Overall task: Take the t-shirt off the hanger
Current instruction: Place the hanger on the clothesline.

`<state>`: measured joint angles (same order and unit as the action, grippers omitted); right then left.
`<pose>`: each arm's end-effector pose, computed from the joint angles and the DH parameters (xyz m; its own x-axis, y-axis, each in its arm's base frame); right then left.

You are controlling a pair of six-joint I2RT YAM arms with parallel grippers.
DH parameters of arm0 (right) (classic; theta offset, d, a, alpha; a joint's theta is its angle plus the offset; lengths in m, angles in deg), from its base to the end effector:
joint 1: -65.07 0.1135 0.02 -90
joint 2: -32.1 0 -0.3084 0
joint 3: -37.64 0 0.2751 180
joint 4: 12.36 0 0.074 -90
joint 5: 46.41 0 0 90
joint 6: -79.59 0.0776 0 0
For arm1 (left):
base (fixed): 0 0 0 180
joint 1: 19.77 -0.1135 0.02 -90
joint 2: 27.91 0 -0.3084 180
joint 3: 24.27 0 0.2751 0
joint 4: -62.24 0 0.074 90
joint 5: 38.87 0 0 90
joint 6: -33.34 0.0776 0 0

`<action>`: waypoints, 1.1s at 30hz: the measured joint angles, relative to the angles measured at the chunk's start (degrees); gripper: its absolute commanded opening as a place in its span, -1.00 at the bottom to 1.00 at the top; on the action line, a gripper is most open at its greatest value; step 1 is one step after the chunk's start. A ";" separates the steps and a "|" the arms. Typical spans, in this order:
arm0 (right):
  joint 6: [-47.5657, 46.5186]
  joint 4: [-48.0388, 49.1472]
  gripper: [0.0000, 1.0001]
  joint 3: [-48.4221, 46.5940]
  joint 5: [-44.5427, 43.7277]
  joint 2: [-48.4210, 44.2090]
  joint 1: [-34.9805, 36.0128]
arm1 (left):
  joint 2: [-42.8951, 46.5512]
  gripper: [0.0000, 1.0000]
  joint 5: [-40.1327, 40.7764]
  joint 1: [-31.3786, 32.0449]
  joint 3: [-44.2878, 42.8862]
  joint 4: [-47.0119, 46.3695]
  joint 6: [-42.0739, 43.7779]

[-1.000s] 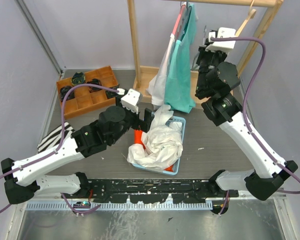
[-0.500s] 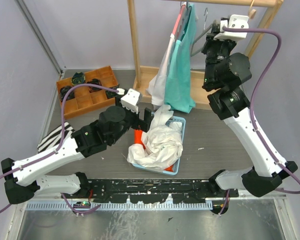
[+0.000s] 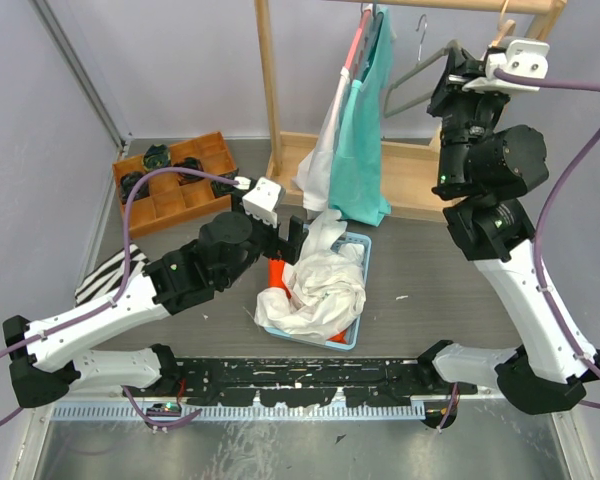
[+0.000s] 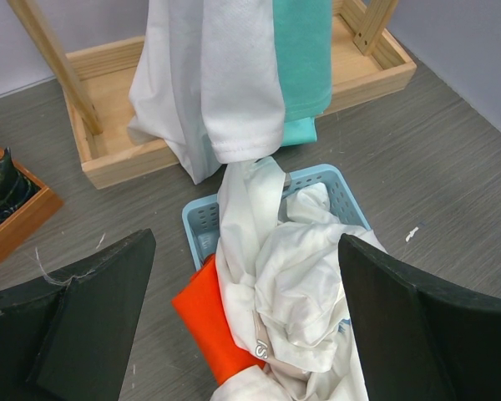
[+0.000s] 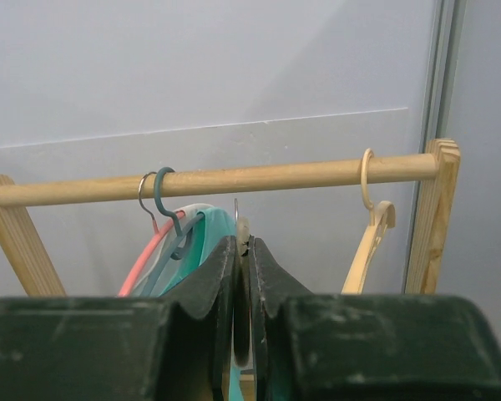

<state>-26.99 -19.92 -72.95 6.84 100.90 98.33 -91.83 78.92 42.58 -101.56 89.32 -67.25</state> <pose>0.2146 0.0852 0.6610 0.4582 0.0271 -0.8885 0.1095 0.9902 0.0866 0.1669 -0.2407 0.4203 -0.2135 0.0572 -0.9753 0.5435 0.8365 -0.0699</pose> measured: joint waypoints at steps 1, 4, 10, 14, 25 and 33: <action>0.02 -0.02 -0.99 0.00 0.02 -0.35 0.00 | -0.02 0.96 0.00 0.00 0.00 0.00 0.00; 0.02 0.00 -0.99 0.00 0.17 -1.07 0.00 | -0.09 0.96 -0.02 0.00 0.00 0.00 0.02; -0.04 0.11 -0.99 0.00 0.46 -1.81 0.00 | -0.11 0.96 -0.02 0.00 0.00 0.00 0.02; -0.37 0.52 -0.99 0.00 0.46 -2.19 0.00 | -0.11 0.96 -0.02 0.00 0.00 0.00 0.00; -2.27 2.23 -0.99 -0.92 0.44 -2.34 0.00 | -0.11 0.96 -0.04 0.00 0.00 0.00 -0.15; -4.98 5.33 -0.99 -4.48 0.22 -0.02 0.00 | -0.11 0.96 -0.04 0.00 0.00 0.00 -0.17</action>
<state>-31.98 -14.59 -77.43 7.06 100.87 98.33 -91.94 78.88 42.58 -101.56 89.32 -67.43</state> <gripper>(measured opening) 0.148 0.981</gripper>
